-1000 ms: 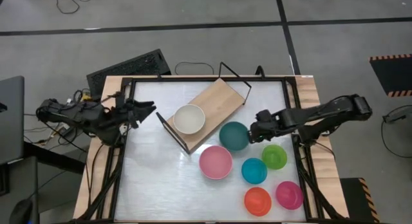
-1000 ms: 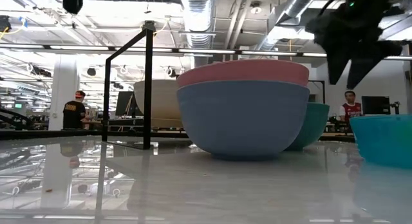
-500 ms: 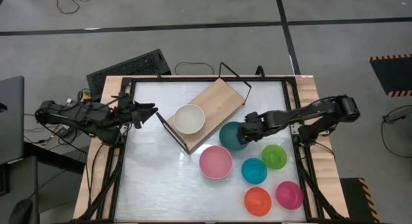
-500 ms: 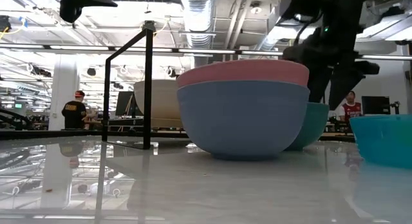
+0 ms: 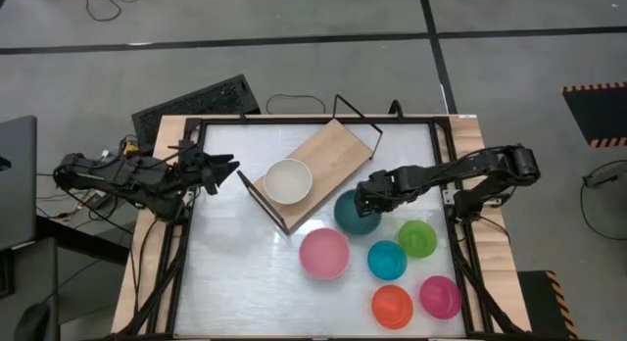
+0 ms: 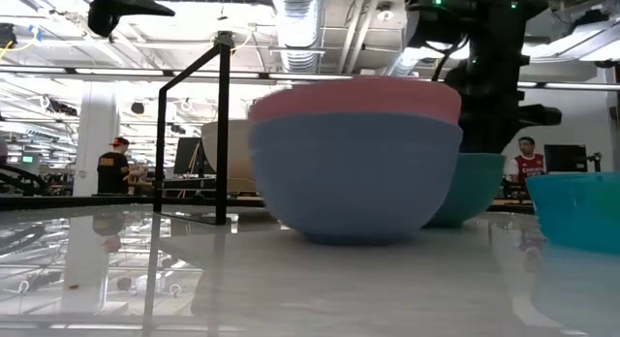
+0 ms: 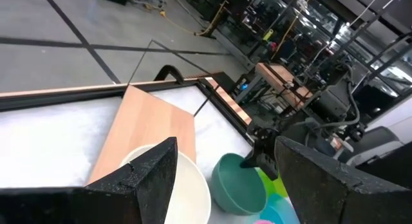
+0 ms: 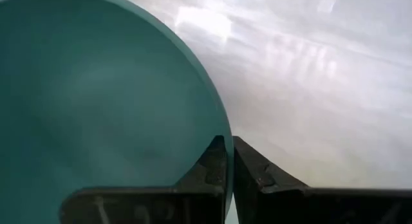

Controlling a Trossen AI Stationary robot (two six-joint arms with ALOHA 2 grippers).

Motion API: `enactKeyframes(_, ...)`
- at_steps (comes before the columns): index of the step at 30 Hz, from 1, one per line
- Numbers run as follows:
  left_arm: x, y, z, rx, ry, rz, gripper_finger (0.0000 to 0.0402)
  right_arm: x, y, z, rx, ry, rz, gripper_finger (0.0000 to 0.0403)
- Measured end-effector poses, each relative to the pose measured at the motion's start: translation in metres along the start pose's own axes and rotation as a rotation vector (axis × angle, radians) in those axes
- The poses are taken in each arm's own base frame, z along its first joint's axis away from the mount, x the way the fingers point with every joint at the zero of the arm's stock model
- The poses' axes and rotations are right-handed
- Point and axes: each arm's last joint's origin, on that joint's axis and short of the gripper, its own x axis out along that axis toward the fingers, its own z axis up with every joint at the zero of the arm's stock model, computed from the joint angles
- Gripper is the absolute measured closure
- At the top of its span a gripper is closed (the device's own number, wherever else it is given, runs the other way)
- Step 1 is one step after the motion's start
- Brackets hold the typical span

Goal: Place and stack bowls onto a shelf
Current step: Stack the dark green bowl on top of the white bowl on the shelf

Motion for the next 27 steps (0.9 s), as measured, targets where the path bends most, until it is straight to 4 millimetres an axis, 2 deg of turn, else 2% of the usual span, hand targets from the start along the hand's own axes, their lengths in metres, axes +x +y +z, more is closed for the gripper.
enactKeyframes(2, 0.0, 0.0, 0.0, 0.001, 0.001, 0.001, 0.0157, -0.006, -0.006, 0.004, 0.016, 0.001, -0.011, 0.0376)
enactKeyframes(7, 0.0, 0.001, -0.001, 0.01, 0.007, 0.008, 0.0157, -0.037, -0.024, 0.015, 0.047, -0.029, 0.019, 0.0376)
enactKeyframes(12, 0.0, 0.001, -0.001, 0.01, 0.007, 0.009, 0.0157, -0.08, -0.021, 0.032, 0.036, -0.105, 0.185, 0.0376)
enactKeyframes(16, 0.0, 0.001, -0.001, 0.006, 0.006, 0.009, 0.0157, -0.106, 0.0, 0.052, -0.015, -0.177, 0.245, 0.0376)
enactKeyframes(20, 0.0, 0.001, -0.001, 0.006, 0.006, 0.009, 0.0157, -0.127, 0.034, 0.078, -0.118, -0.248, 0.287, 0.0376)
enactKeyframes(23, 0.0, 0.001, -0.001, 0.005, 0.006, 0.009, 0.0157, -0.133, 0.062, 0.099, -0.201, -0.287, 0.295, 0.0376)
enactKeyframes(27, 0.0, 0.001, -0.001, 0.005, 0.006, 0.009, 0.0157, -0.134, 0.089, 0.122, -0.292, -0.293, 0.279, 0.0376)
